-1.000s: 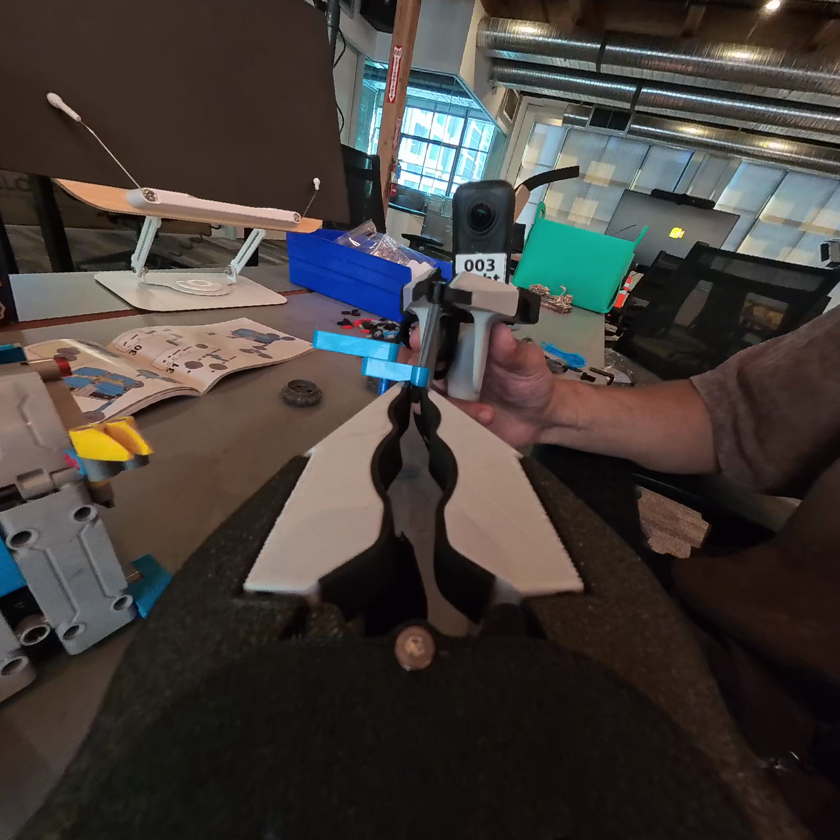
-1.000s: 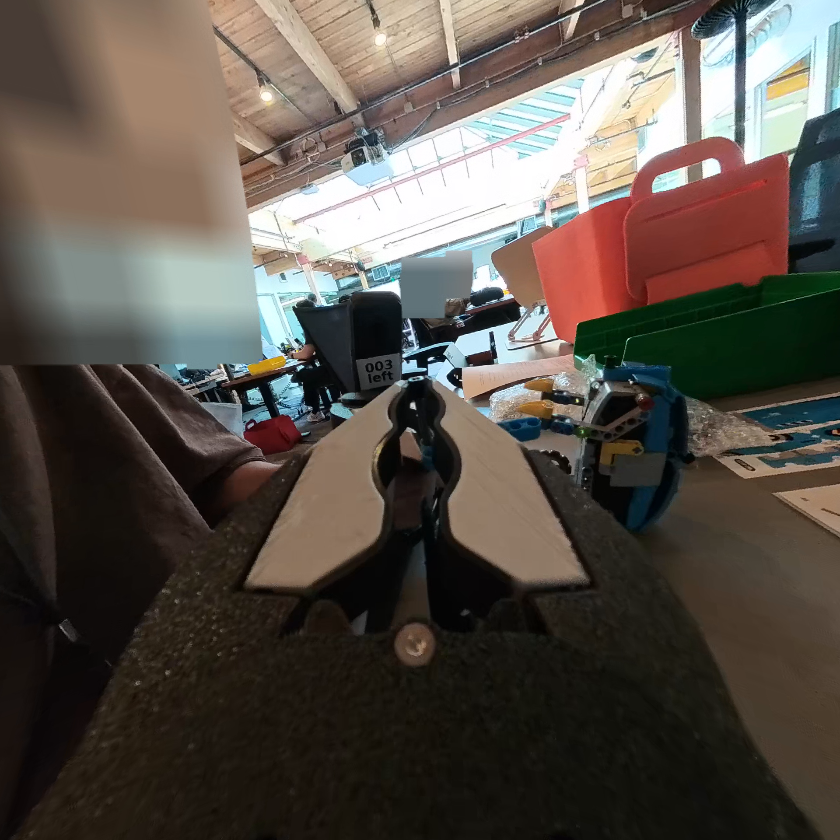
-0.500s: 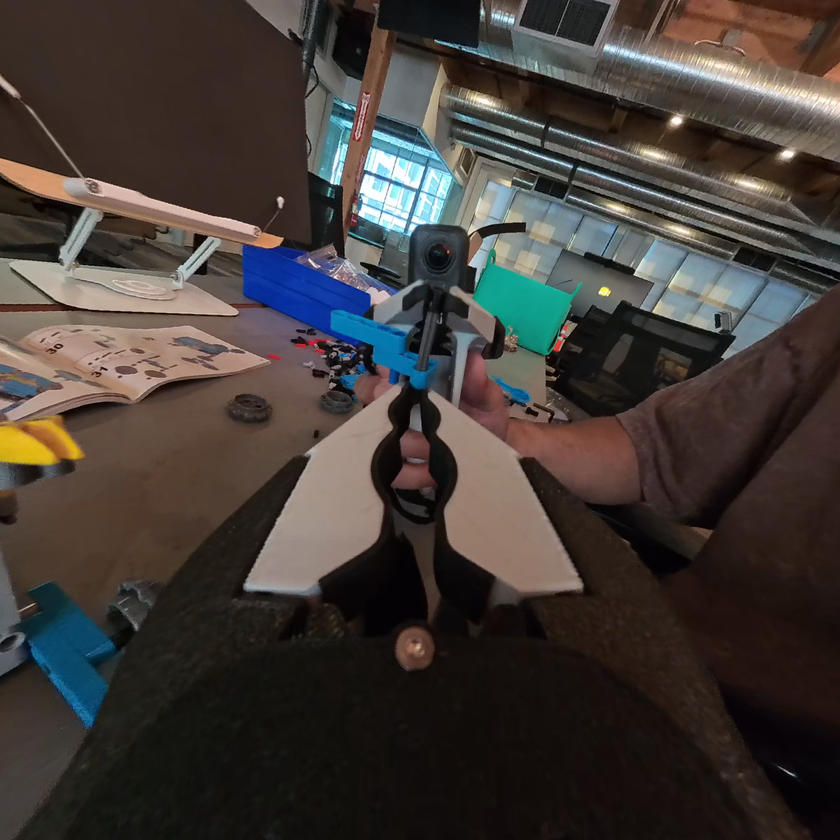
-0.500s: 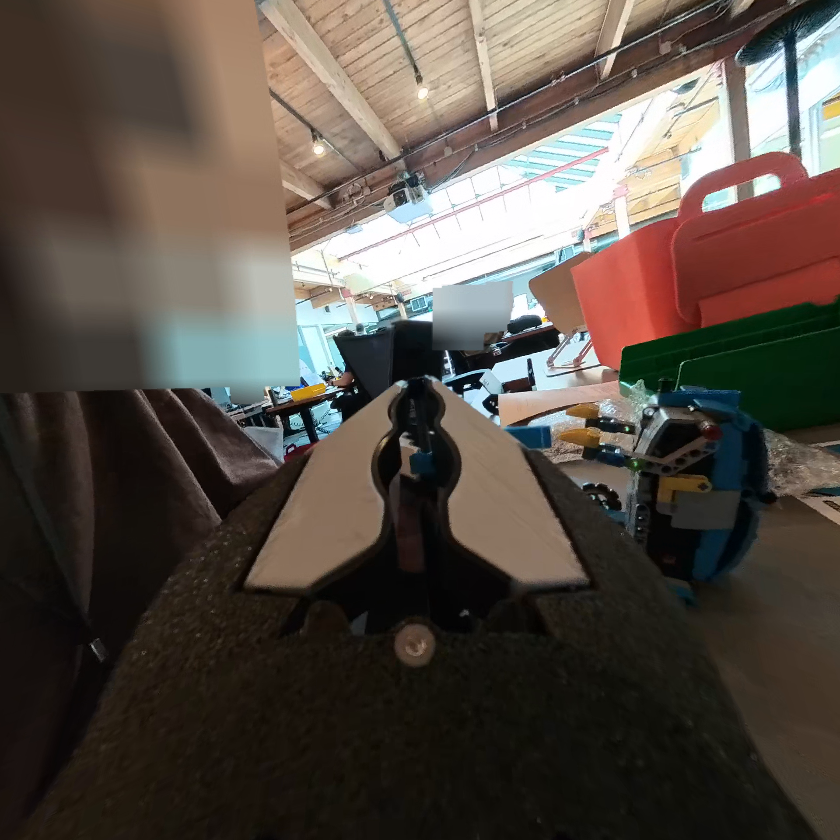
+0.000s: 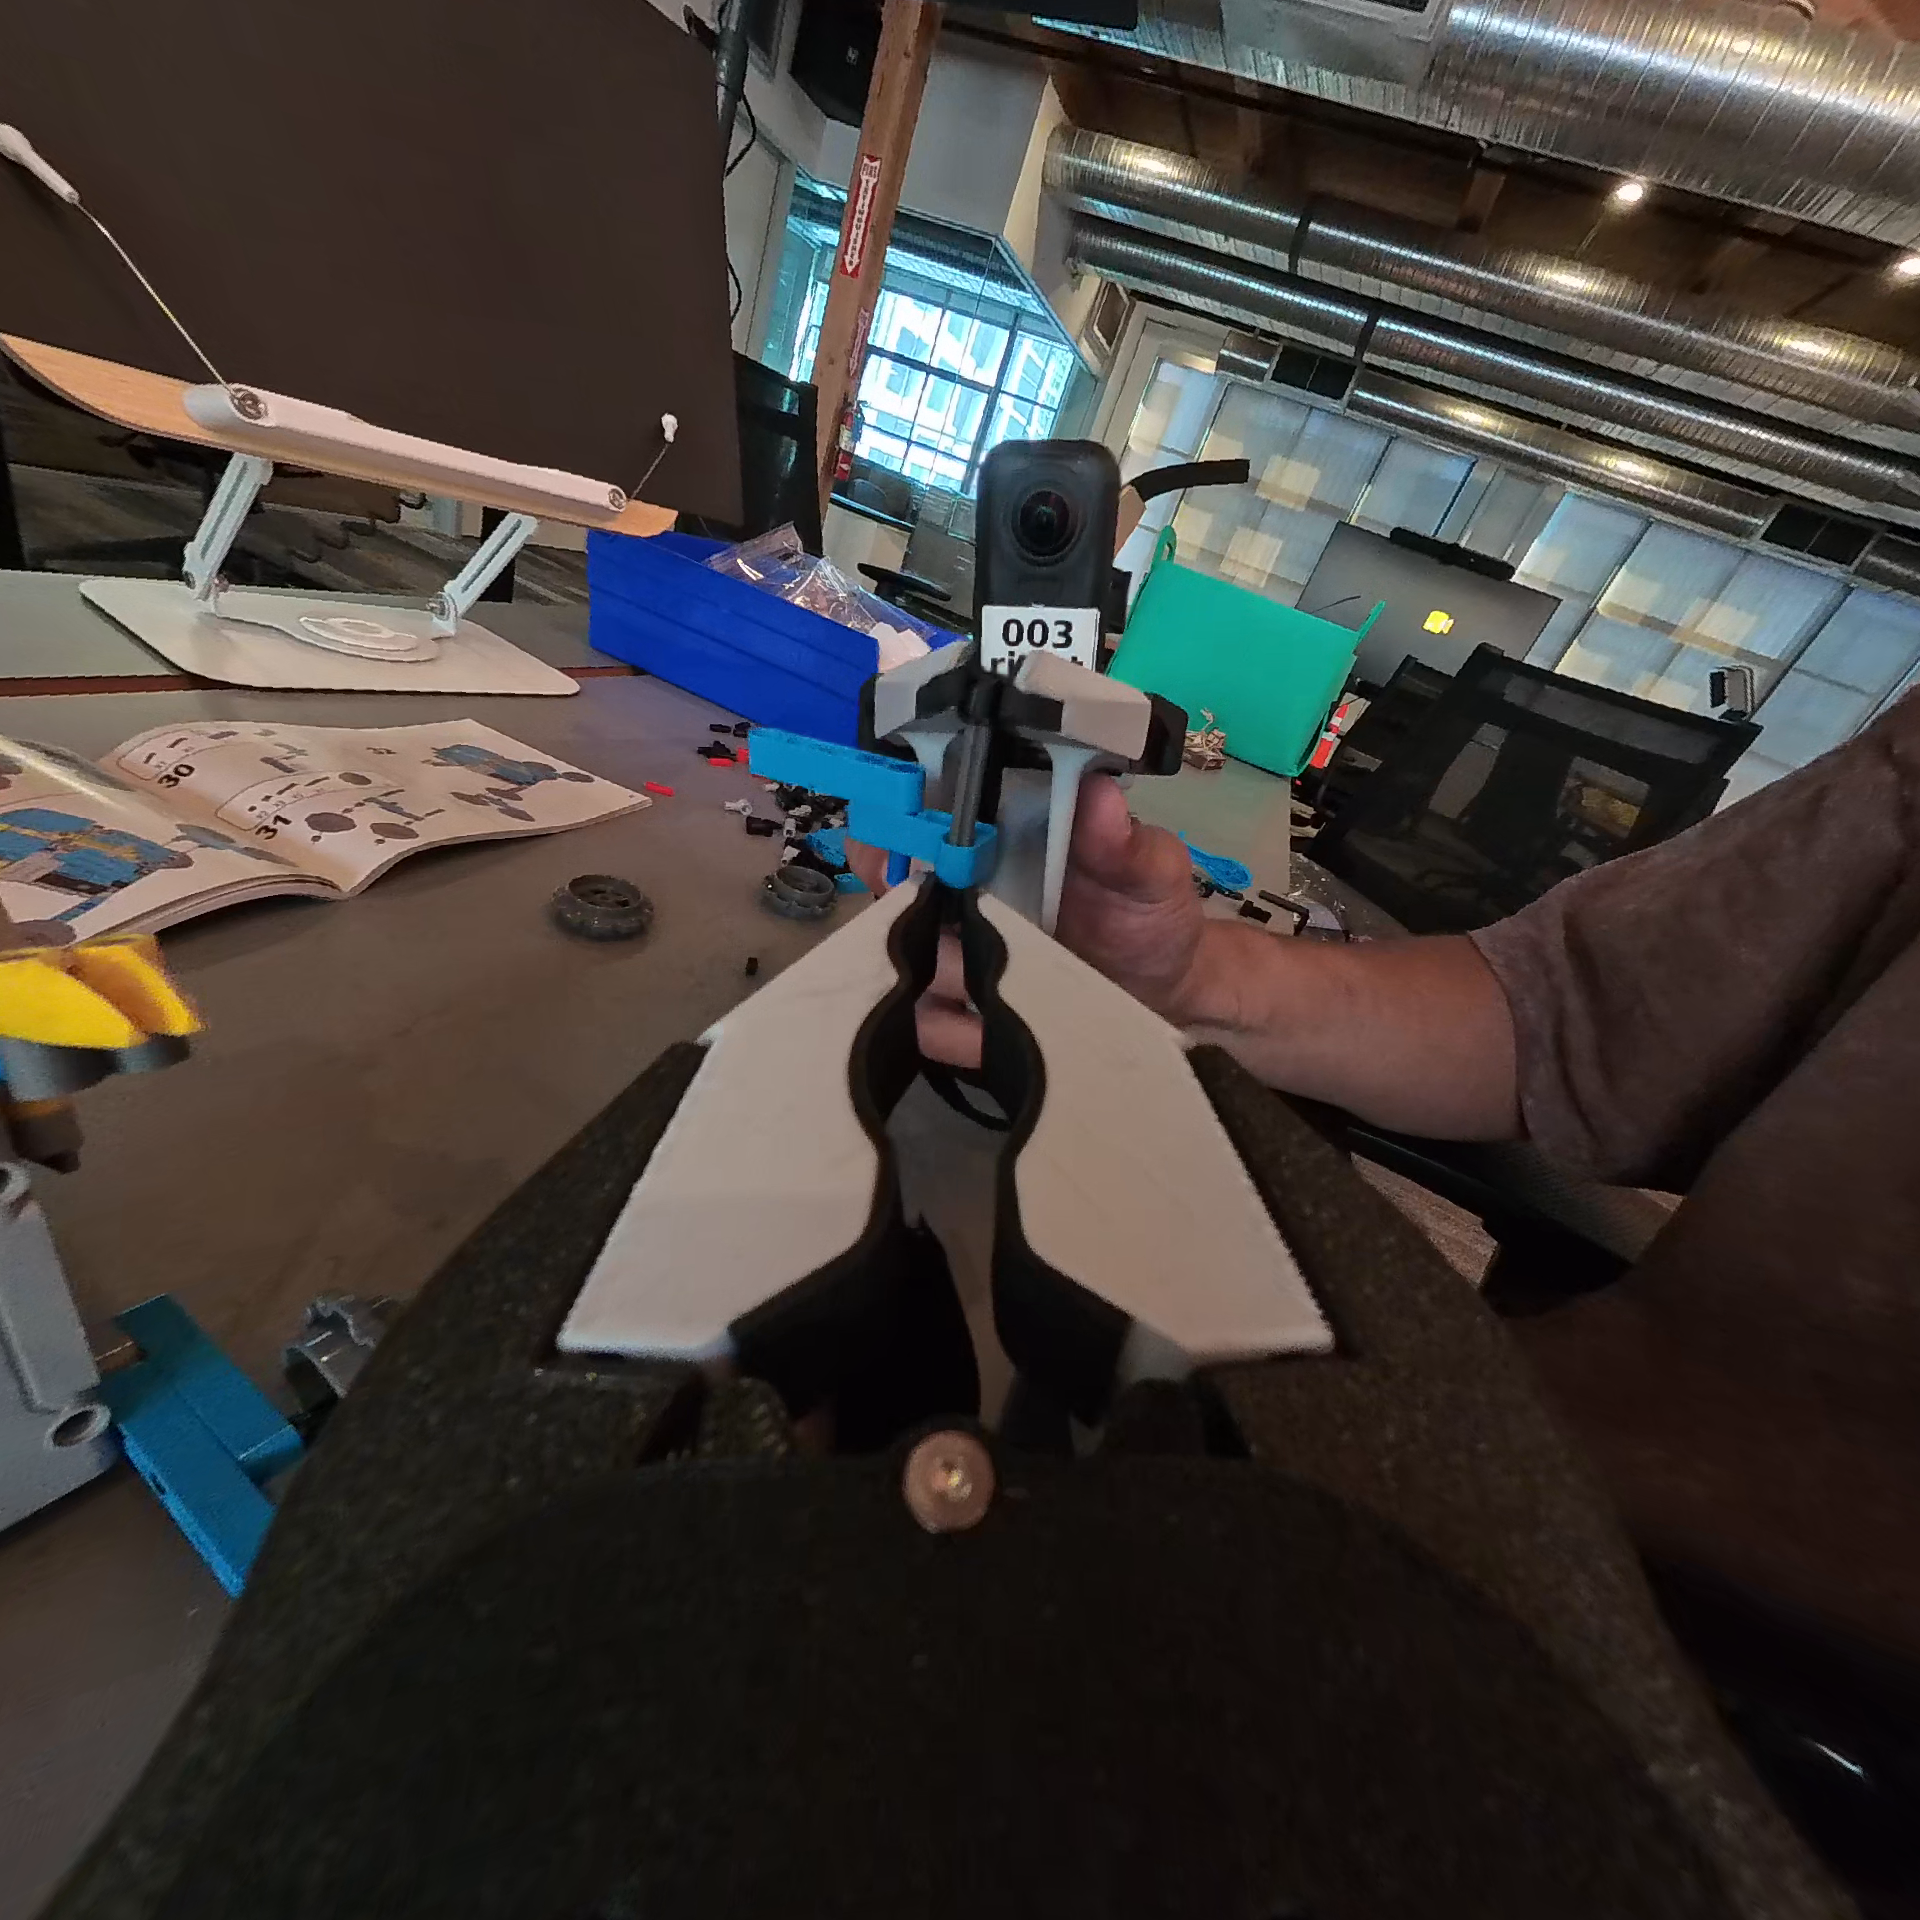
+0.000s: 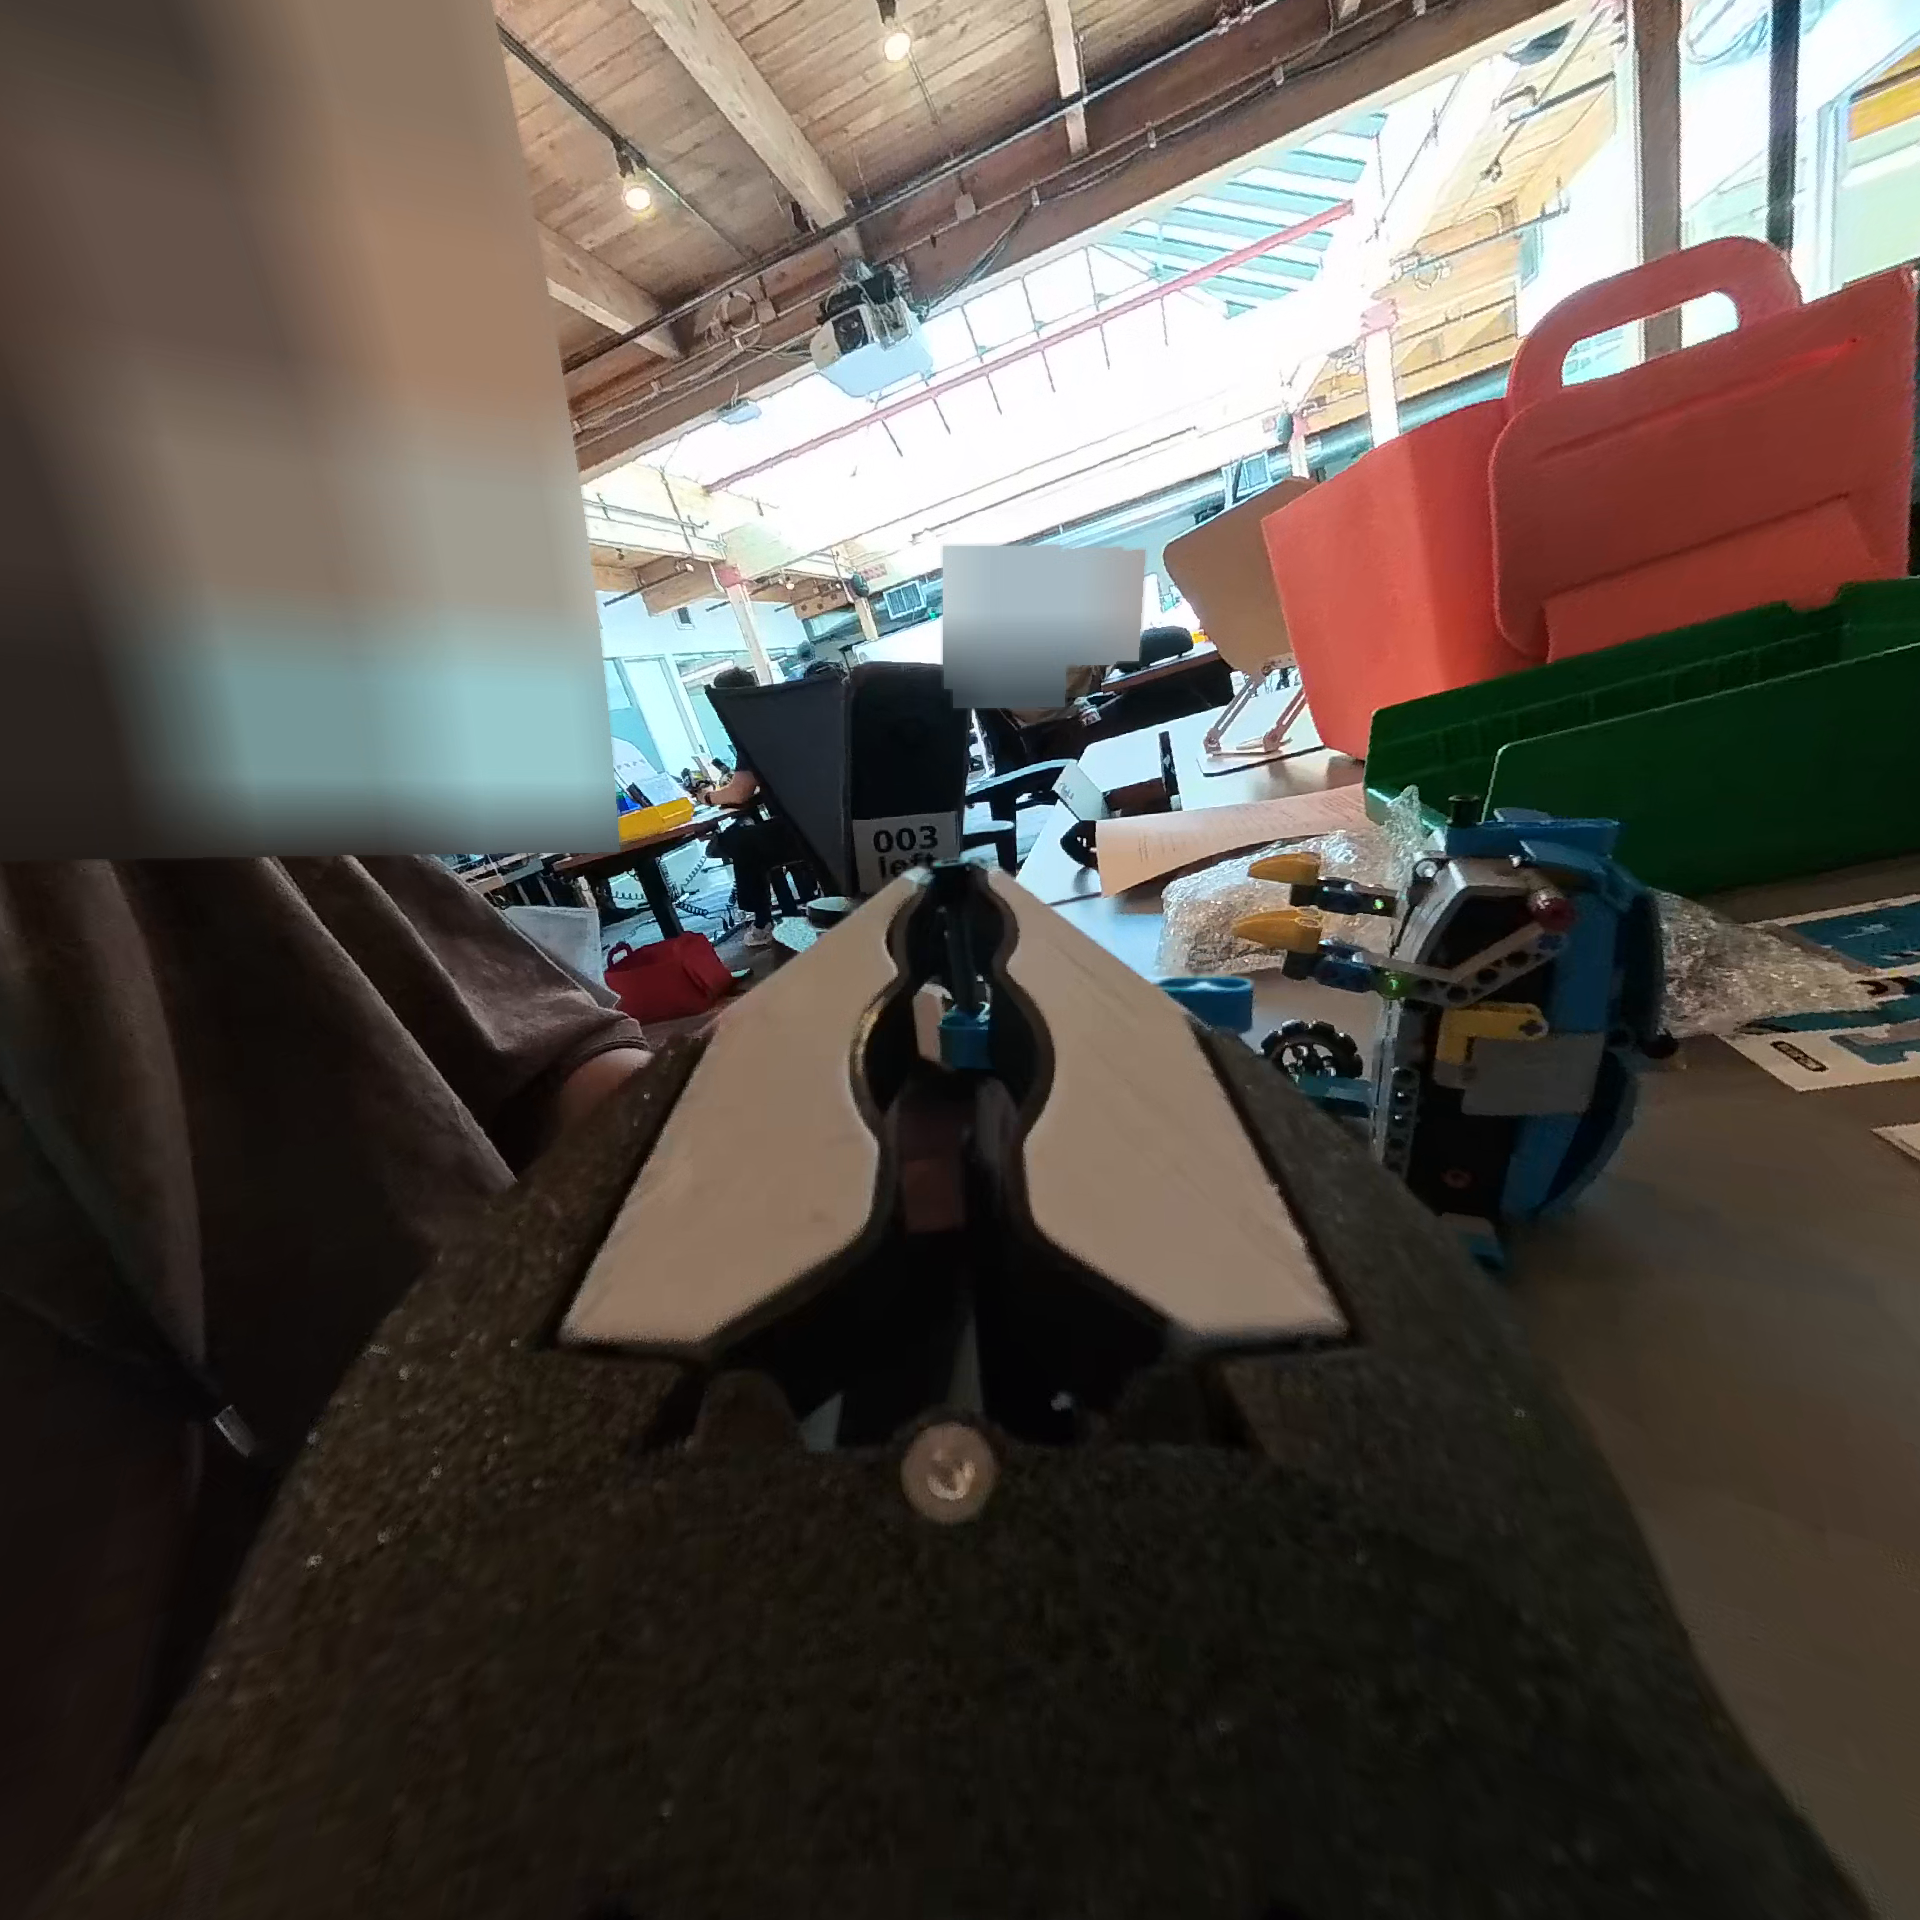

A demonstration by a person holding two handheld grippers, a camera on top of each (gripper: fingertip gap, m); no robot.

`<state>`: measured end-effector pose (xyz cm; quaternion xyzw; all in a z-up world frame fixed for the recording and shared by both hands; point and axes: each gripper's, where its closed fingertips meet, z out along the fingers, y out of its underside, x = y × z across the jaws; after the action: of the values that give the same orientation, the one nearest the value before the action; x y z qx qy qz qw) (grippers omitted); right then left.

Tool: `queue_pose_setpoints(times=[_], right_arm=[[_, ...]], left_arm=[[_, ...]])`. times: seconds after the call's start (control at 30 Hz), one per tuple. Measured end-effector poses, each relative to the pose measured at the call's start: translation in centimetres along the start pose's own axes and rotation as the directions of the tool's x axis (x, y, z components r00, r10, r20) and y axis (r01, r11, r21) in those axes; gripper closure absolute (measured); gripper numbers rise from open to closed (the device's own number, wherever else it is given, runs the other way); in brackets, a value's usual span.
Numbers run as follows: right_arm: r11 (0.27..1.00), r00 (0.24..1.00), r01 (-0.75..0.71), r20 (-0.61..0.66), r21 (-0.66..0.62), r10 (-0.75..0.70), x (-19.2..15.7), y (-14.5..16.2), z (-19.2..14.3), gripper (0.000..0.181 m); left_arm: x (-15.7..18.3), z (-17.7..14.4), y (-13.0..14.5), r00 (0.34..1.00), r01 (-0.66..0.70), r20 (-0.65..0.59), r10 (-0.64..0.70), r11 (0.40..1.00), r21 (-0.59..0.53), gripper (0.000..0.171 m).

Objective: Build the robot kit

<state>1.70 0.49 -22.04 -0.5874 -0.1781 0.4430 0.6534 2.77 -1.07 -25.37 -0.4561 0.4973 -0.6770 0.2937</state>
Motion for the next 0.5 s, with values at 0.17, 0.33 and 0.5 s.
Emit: queue_pose_setpoints(times=[0.17, 0.33, 0.5], right_arm=[[0.999, 0.999, -0.039, 0.015, -0.005, 0.039, 0.05, 0.15, -0.22, 0.176], [0.998, 0.998, -0.057, 0.011, -0.014, 0.057, 0.19, 0.25, -0.40, 0.176], [0.997, 0.997, -0.079, 0.013, -0.016, 0.079, 0.25, 0.34, -0.57, 0.176]], left_arm=[[0.00, 0.01, 0.08, 1.000, -0.001, 0.002, 0.001, 1.000, -0.006, 0.171], [-0.12, -0.09, 0.03, 1.000, 0.007, 0.004, -0.007, 1.000, -0.002, 0.171], [-0.12, -0.13, 0.02, 1.000, 0.010, 0.003, -0.010, 1.000, -0.001, 0.171]])
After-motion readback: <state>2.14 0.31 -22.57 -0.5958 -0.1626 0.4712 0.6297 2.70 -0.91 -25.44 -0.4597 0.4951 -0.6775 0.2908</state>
